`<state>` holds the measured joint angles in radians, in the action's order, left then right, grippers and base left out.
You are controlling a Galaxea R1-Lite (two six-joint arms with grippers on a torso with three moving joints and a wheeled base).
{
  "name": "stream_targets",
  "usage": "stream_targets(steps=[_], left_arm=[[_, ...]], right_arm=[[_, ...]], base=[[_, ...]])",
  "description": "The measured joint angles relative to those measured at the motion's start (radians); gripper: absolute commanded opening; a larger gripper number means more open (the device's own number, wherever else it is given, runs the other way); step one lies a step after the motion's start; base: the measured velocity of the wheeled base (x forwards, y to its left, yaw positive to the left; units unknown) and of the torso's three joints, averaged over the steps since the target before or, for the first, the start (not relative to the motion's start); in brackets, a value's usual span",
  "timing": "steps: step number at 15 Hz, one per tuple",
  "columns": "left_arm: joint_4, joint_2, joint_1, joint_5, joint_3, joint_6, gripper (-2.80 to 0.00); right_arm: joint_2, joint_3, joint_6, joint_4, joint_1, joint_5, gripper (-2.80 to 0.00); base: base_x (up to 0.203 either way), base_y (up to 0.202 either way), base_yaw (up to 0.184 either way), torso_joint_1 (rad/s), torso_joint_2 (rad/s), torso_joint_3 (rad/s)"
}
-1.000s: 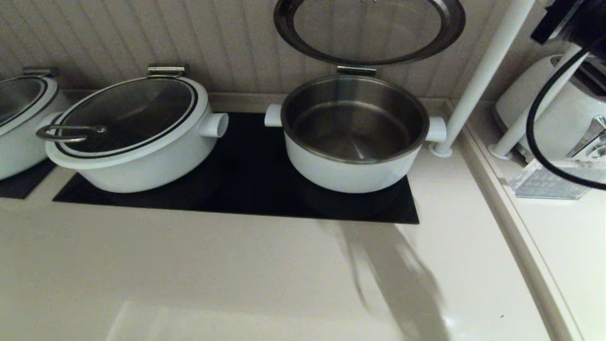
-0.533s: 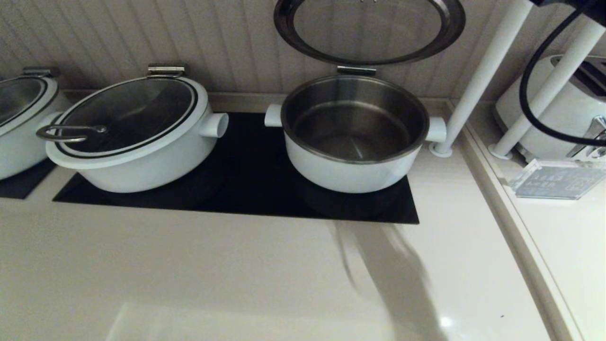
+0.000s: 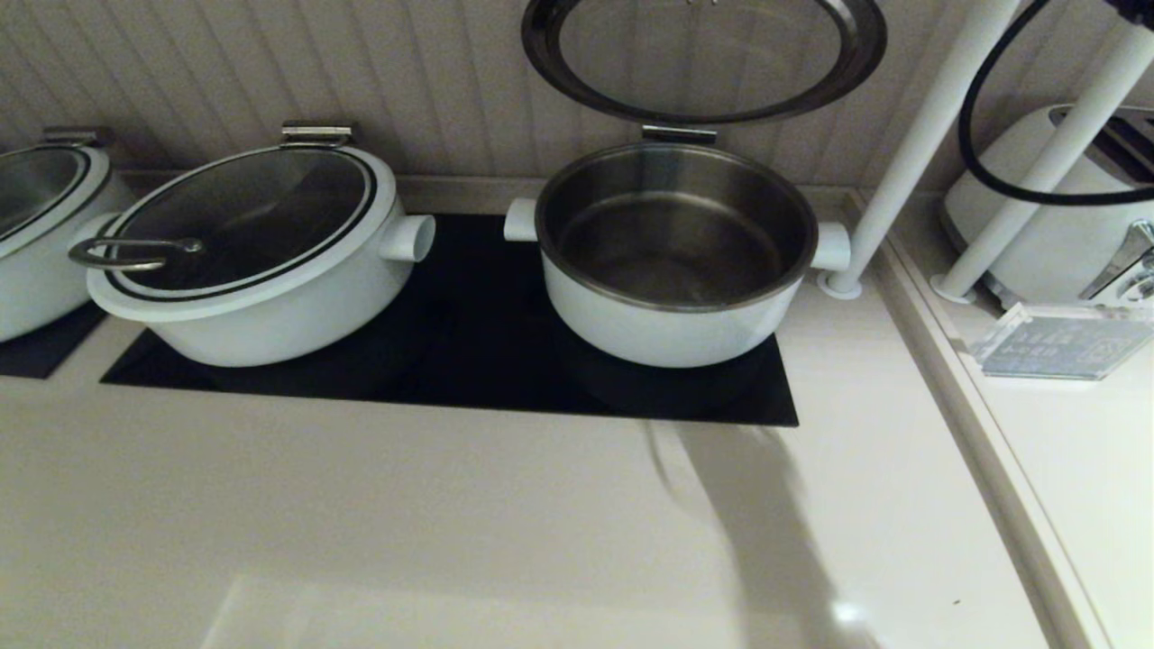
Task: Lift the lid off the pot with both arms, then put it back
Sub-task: Close the pot lid
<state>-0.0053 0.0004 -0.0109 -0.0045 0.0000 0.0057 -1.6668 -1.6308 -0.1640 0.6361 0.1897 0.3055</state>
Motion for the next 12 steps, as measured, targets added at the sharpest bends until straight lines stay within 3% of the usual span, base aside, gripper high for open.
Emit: stream_targets(steps=[4, 12], left_arm=[[0.000, 0.000, 0.000, 0.000, 0.000, 0.000, -2.80], [0.000, 0.000, 0.000, 0.000, 0.000, 0.000, -2.80]], right_arm=[[-0.048, -0.012, 0.000, 0.003, -0.093, 0.133, -2.80], [-0.153, -0.092, -0.002, 0.044, -0.133, 0.157, -2.80]], base=[[0.000, 0.000, 0.000, 0.000, 0.00, 0.000], [0.000, 0.000, 0.000, 0.000, 0.00, 0.000]])
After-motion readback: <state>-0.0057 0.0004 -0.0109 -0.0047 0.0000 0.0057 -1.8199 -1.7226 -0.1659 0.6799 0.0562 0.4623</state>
